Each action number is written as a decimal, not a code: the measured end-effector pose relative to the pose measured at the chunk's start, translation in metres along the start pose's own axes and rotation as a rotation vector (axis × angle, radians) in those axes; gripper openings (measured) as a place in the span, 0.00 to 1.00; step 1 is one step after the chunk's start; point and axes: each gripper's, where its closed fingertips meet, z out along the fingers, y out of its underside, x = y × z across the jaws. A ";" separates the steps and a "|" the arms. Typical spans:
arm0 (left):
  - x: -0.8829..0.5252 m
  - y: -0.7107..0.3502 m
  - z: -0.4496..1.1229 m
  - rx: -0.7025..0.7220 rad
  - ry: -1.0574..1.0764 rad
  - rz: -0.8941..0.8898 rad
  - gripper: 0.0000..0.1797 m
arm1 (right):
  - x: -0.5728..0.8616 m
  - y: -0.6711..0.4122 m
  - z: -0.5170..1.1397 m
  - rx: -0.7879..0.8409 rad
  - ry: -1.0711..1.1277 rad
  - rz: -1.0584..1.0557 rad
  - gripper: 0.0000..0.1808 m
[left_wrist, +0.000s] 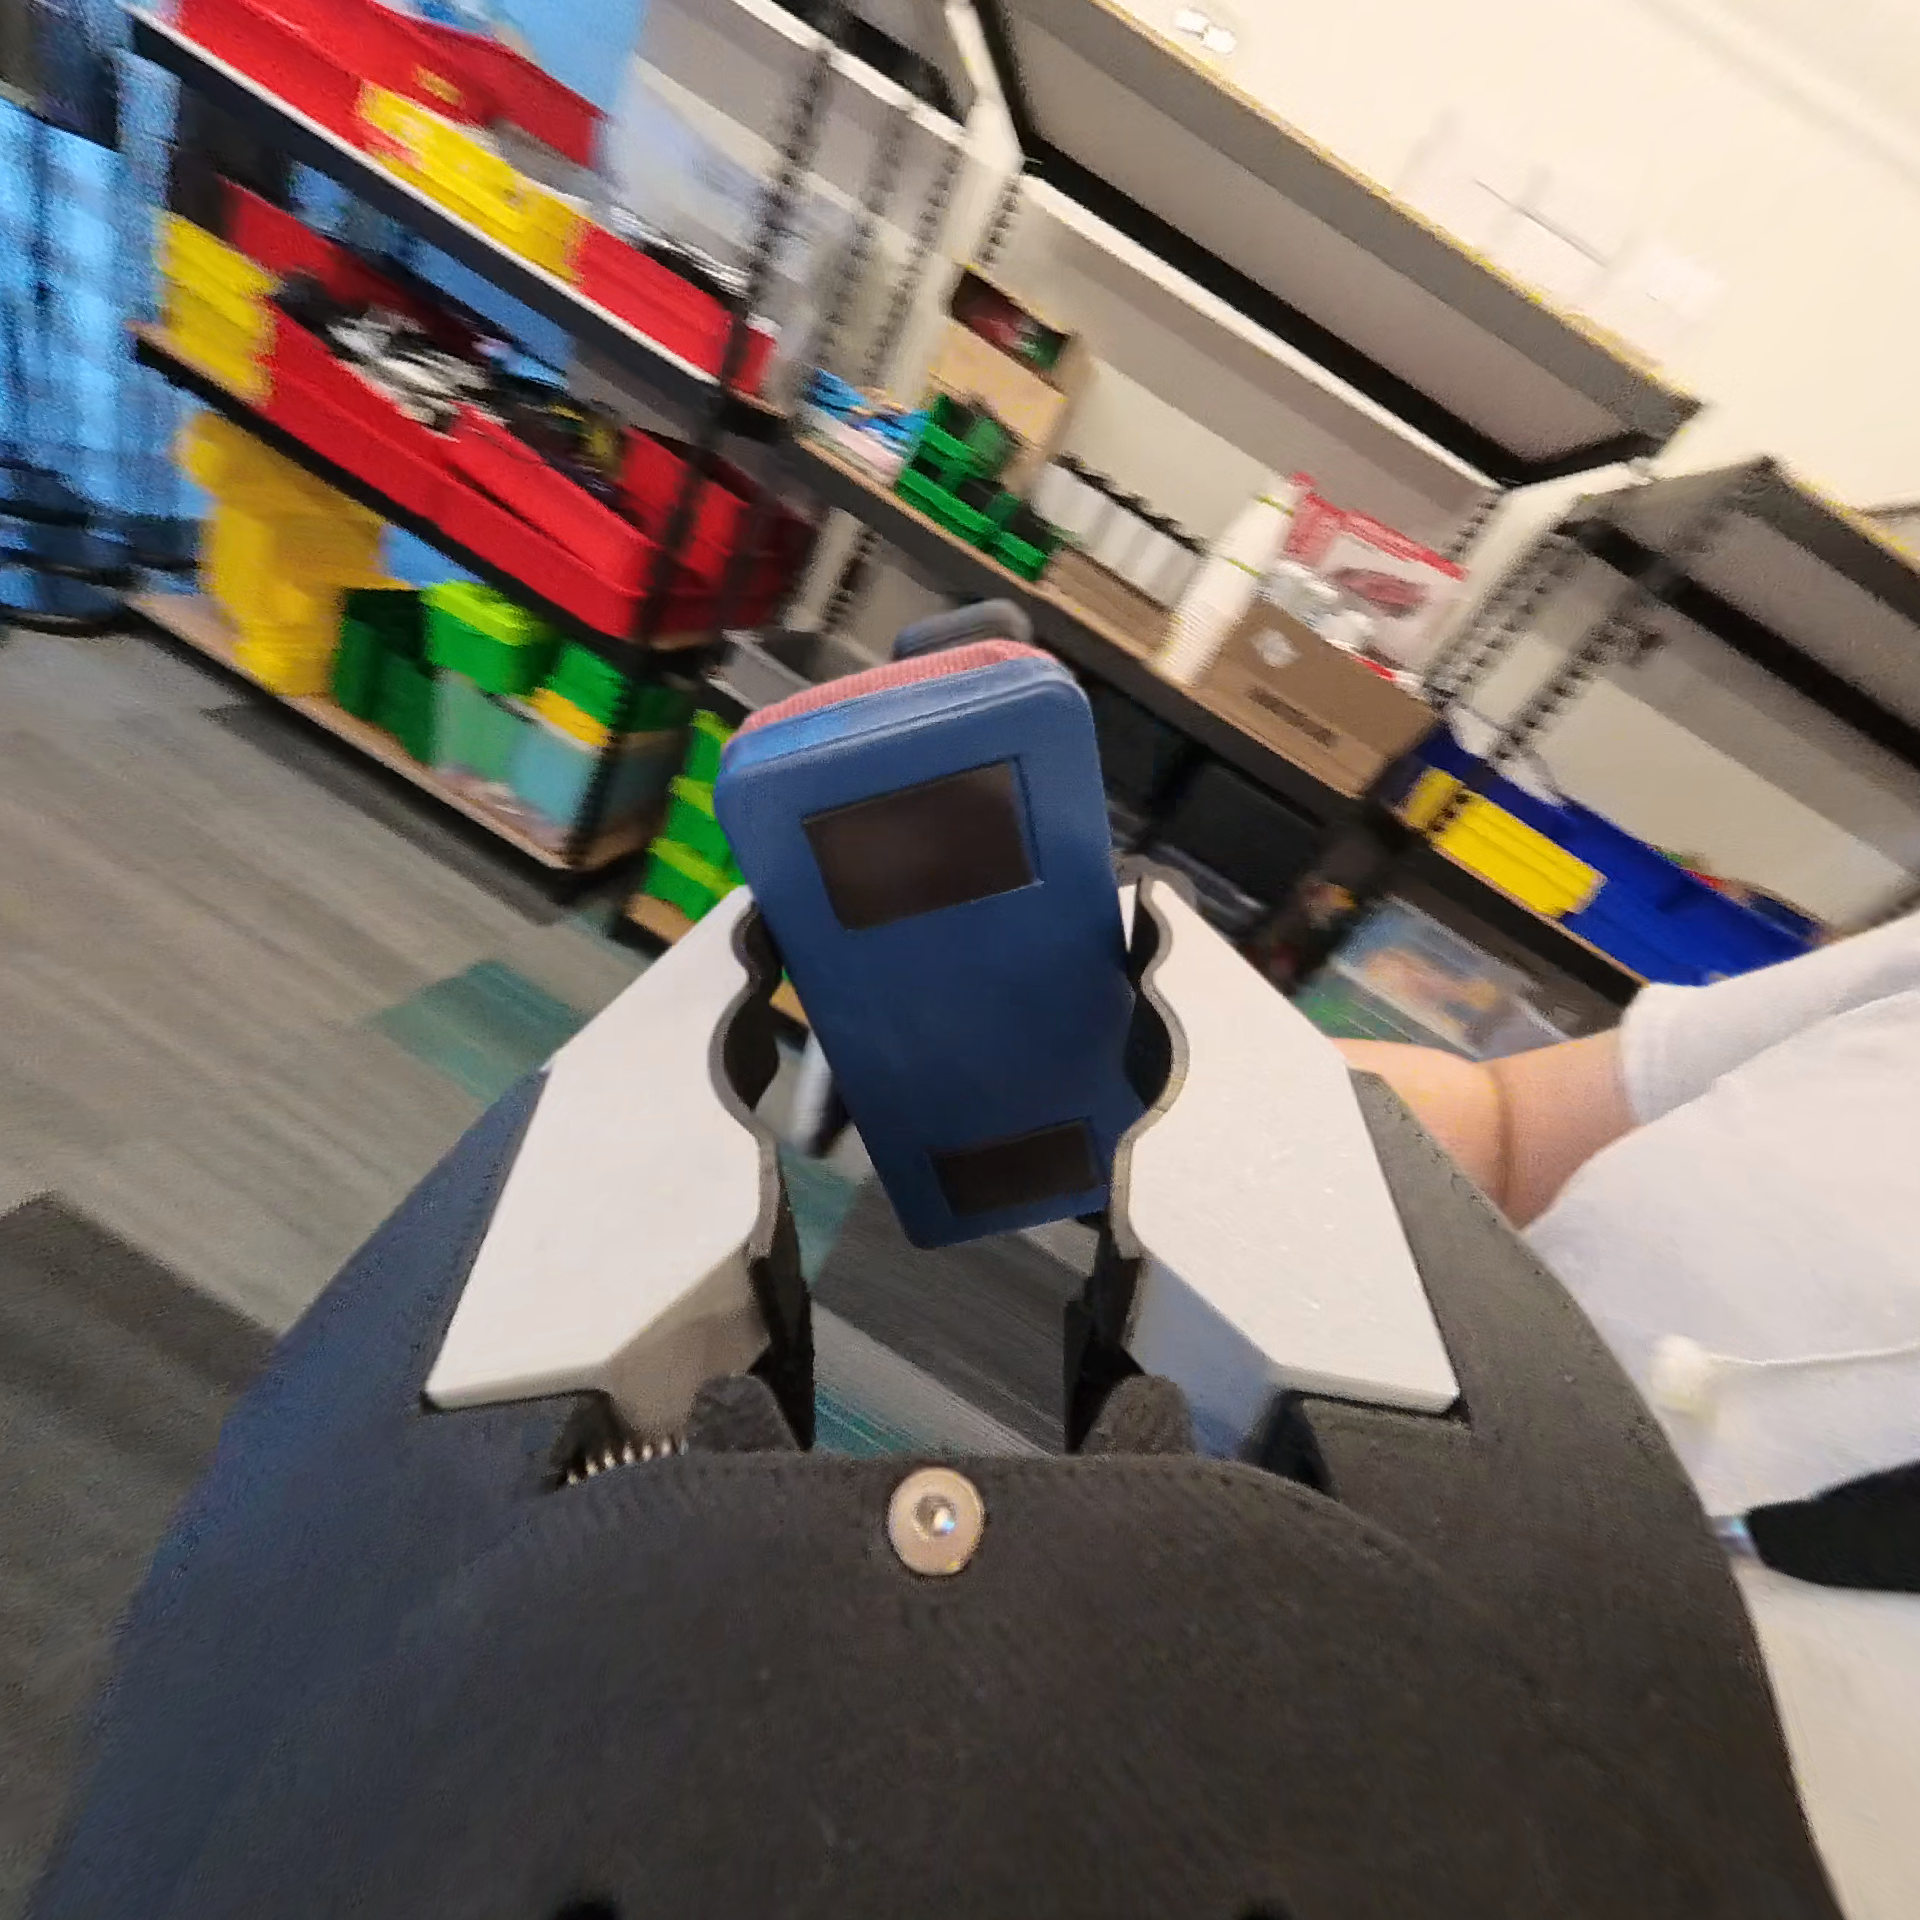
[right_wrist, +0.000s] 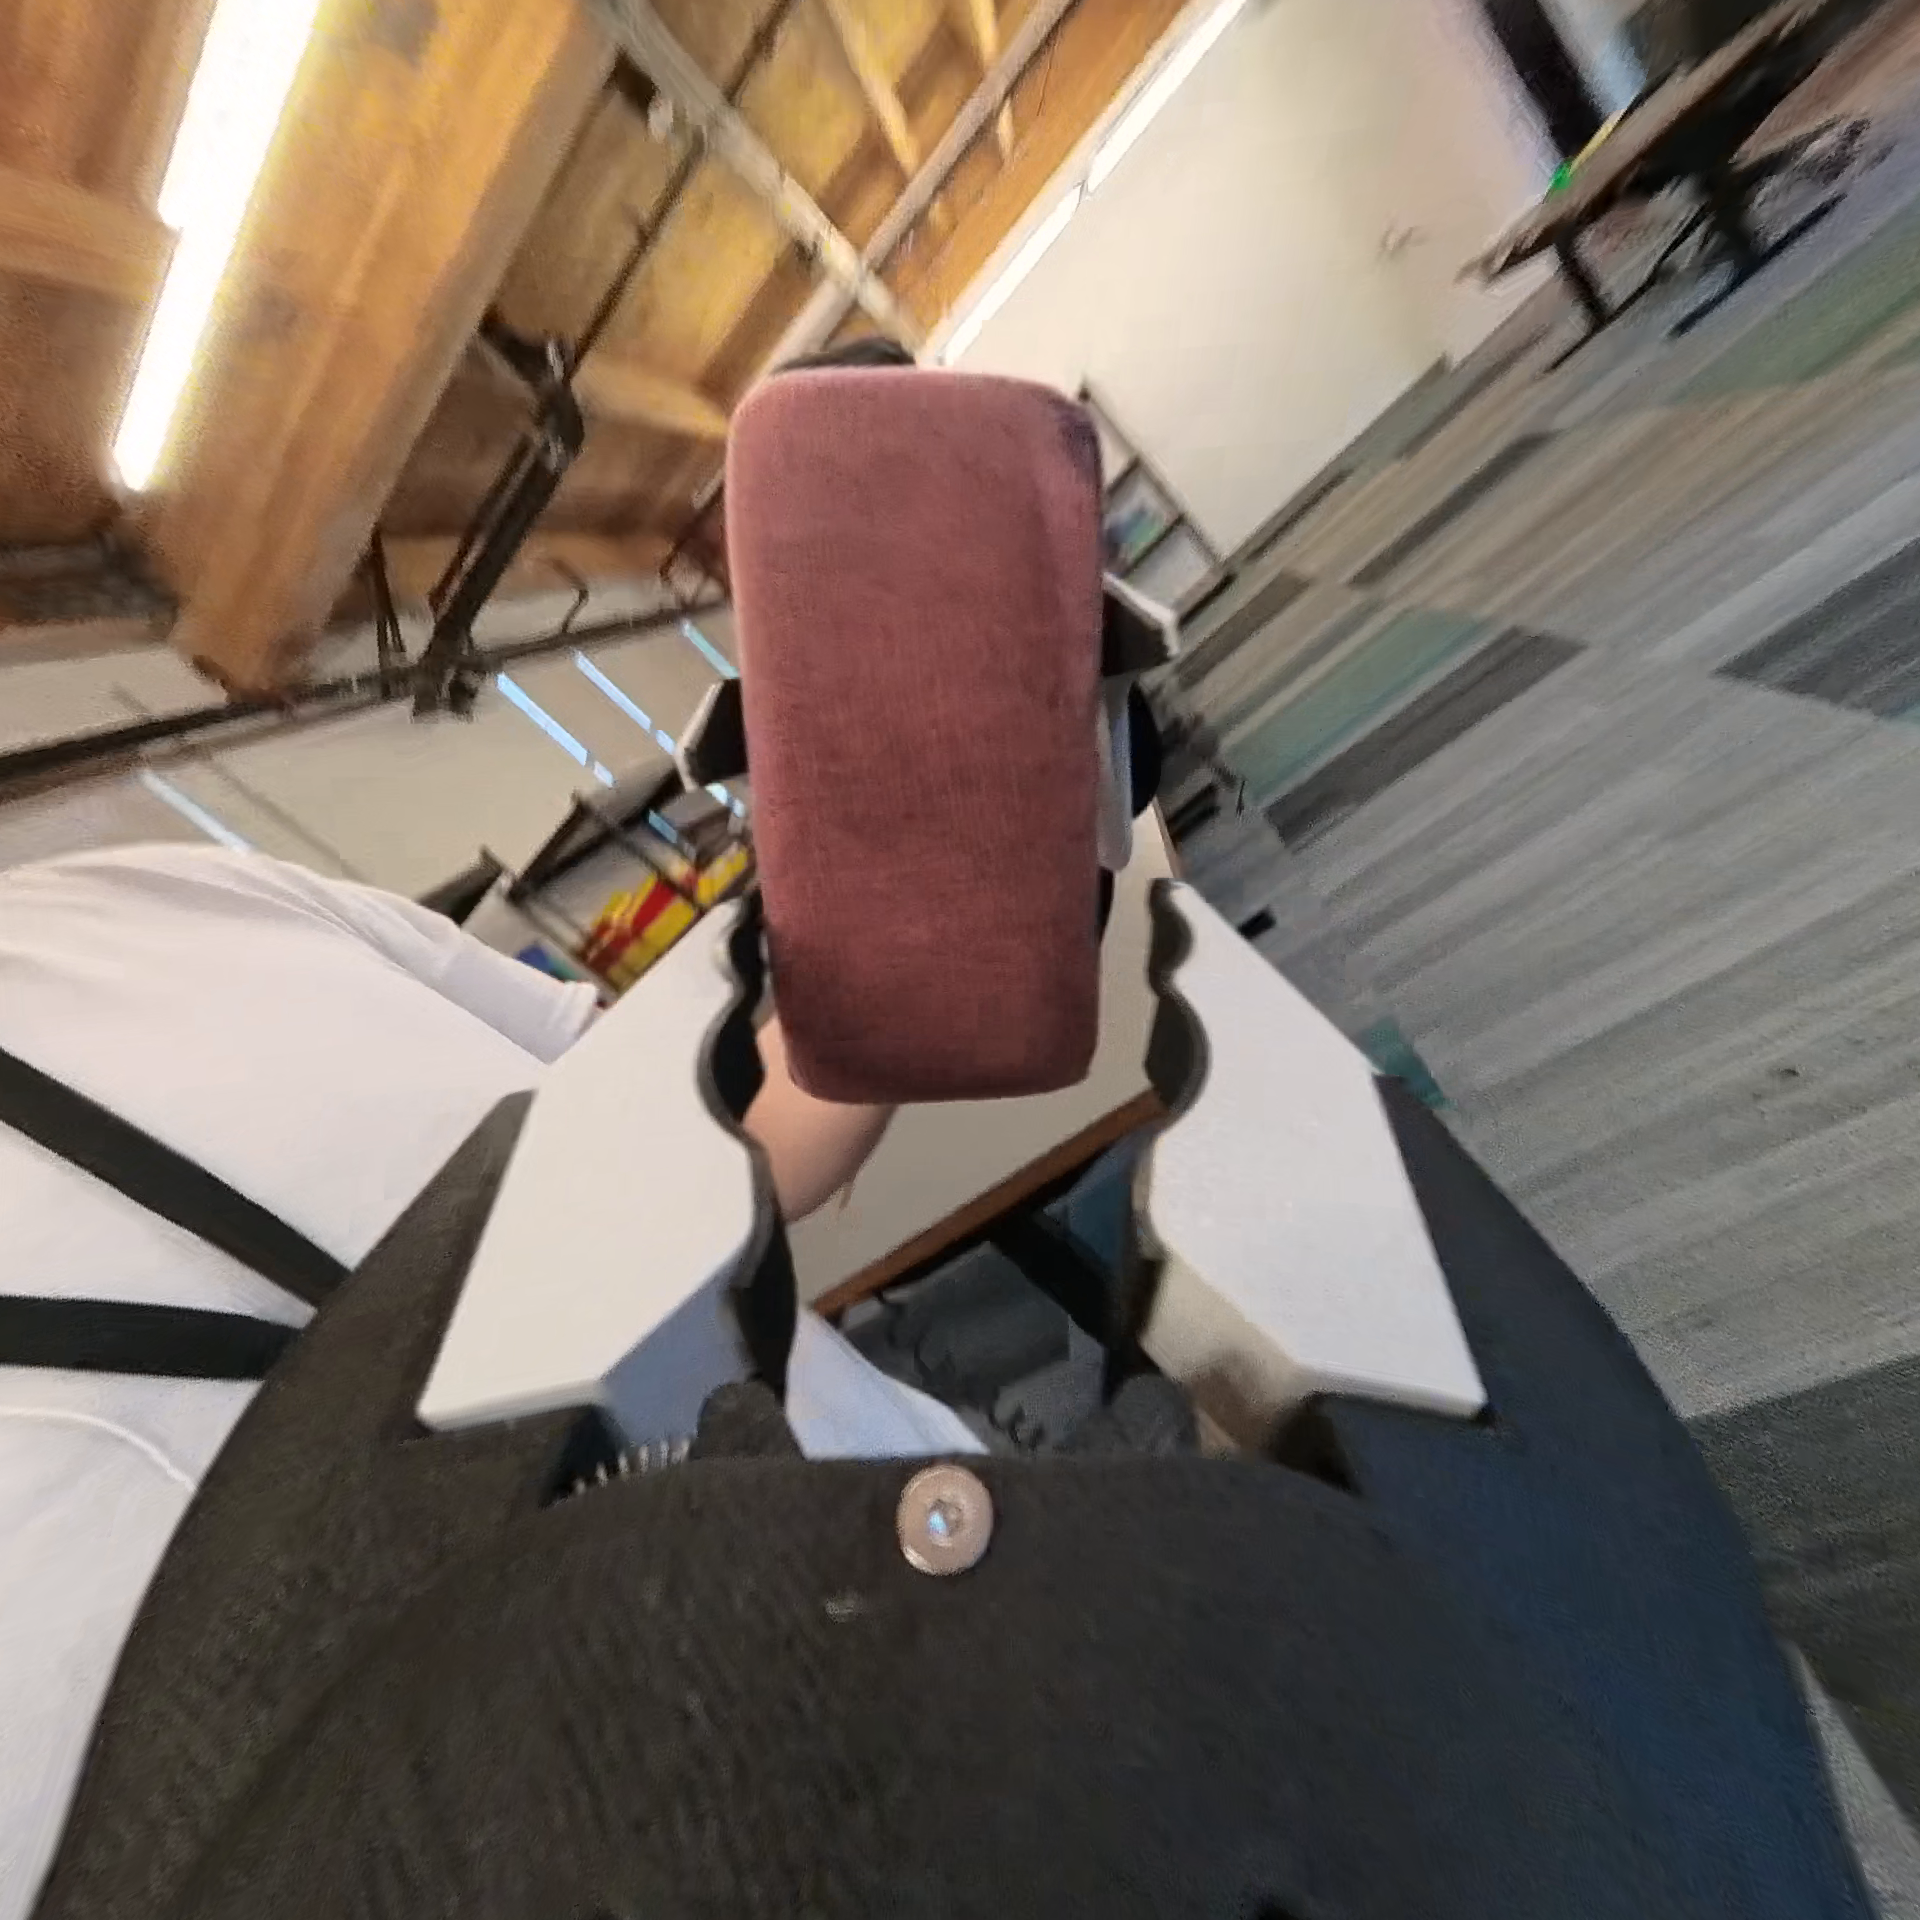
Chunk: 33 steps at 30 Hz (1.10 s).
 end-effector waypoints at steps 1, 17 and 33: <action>-0.028 -0.014 -0.005 0.024 -0.038 -0.011 0.37 | 0.020 -0.017 0.011 -0.047 -0.035 -0.009 0.33; -0.485 -0.244 -0.104 -0.119 -0.037 -0.080 0.46 | 0.434 -0.371 0.164 -0.416 0.454 -0.988 0.32; -1.020 -0.545 -0.232 0.150 -0.279 -0.171 0.15 | 0.828 -0.759 0.461 -0.700 0.254 -1.957 0.37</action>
